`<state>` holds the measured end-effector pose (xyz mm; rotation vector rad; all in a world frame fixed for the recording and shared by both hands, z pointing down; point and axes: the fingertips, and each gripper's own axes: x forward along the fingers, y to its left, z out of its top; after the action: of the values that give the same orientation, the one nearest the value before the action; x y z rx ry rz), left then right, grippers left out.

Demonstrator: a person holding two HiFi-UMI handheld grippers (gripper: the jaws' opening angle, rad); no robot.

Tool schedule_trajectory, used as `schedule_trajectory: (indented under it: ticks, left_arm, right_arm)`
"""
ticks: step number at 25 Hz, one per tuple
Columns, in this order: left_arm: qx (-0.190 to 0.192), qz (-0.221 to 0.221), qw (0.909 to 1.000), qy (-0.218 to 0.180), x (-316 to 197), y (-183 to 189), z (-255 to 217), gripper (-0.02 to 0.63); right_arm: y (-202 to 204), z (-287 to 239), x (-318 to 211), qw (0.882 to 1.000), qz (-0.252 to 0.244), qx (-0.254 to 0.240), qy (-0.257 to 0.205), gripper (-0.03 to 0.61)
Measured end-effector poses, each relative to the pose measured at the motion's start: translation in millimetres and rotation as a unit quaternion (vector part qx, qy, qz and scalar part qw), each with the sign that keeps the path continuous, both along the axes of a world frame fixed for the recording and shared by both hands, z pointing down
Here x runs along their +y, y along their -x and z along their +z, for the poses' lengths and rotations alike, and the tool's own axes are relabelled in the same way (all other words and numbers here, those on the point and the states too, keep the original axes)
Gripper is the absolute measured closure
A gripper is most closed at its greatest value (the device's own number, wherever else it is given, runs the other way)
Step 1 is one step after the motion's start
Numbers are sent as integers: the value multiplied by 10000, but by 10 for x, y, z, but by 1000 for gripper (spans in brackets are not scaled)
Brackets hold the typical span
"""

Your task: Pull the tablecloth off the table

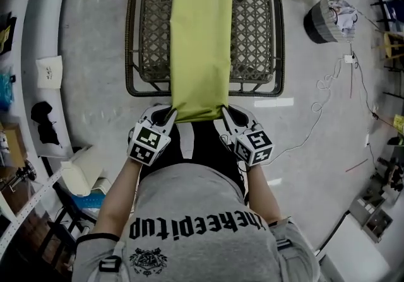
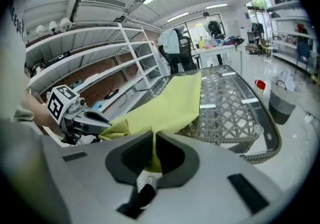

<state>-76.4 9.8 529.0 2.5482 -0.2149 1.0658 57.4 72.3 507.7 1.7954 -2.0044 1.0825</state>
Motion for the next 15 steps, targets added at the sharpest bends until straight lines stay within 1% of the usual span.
schedule_trajectory:
  ticks: [3,6,10,13,15]
  left_arm:
    - [254,191,9995,-2,-71,-69,-199,578]
    - [617,246,9978,-7,-168,-140,-455,578]
    - [1078,334,9935,-116,-390,-243,-780,578]
    - [1327,371,9903,-160,-557,-303,-991,578]
    - [1429,351,9891,-93,-657,-332,-1105,578]
  right_arm:
    - [-92,-177,-141,9991,266,152,-279,551]
    - [-161,-356,-236,9966,571,264,-535,551]
    - [-238,-578,-346,9905,1008,374,-862,551]
    - [-277,-733,-423,9855,1222,507,-1062,551]
    - [-299,-832,-487,9828,1291,597,-1181,551]
